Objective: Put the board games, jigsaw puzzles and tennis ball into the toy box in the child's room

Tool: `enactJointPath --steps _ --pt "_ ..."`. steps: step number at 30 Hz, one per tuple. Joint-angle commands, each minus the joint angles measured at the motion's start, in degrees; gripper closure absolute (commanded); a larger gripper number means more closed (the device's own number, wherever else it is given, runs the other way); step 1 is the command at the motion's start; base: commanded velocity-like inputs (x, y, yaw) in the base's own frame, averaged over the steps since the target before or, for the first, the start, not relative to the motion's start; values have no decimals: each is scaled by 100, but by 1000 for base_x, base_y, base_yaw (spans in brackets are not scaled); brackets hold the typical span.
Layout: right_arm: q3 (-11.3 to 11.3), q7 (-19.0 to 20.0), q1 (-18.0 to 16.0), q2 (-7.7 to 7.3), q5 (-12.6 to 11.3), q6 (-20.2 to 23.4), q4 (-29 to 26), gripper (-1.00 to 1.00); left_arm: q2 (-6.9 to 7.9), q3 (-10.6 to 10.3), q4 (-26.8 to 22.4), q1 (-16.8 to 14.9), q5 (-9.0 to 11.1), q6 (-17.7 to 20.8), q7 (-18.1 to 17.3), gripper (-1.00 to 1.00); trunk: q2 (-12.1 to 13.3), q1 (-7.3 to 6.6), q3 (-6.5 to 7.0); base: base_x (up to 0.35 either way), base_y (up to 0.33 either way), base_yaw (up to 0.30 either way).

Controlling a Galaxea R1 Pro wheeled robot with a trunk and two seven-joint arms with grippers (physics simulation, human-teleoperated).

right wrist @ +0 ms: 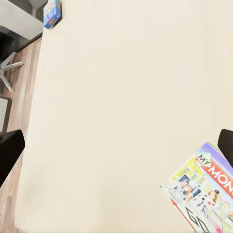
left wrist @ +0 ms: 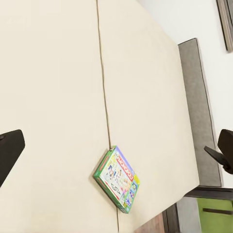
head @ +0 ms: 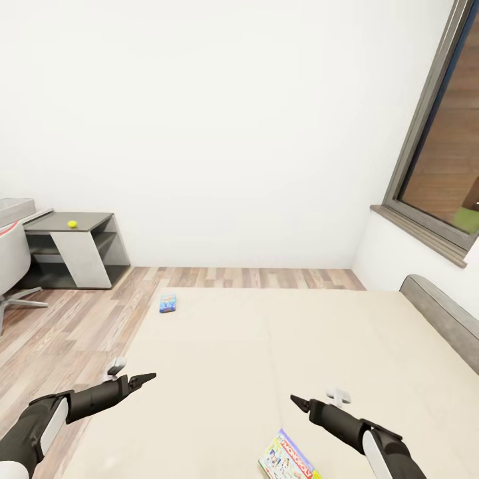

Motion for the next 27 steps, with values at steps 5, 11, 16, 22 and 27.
enactJointPath --steps 5,11,16,22,27 --pt "-11 -26 -6 27 -38 83 -2 -100 5 5 1 -5 21 42 -30 -100 -12 4 -13 0 0 0" --pt "-11 -360 -25 101 -31 177 -4 -100 15 4 1 -5 44 45 -100 -100 -12 4 -13 0 0 0" --pt "-11 -1169 -64 274 -35 486 -78 -100 31 -1 1 -5 53 68 -218 -100 -12 4 -13 0 0 0" --pt "-11 -2453 -111 496 -44 860 -328 -100 76 -3 1 -5 51 97 -700 -100 -12 4 -13 0 0 0" --pt "-11 -3242 -137 560 -92 995 -387 -100 96 -20 1 -5 36 169 -1157 -100 -12 4 -13 0 0 0"
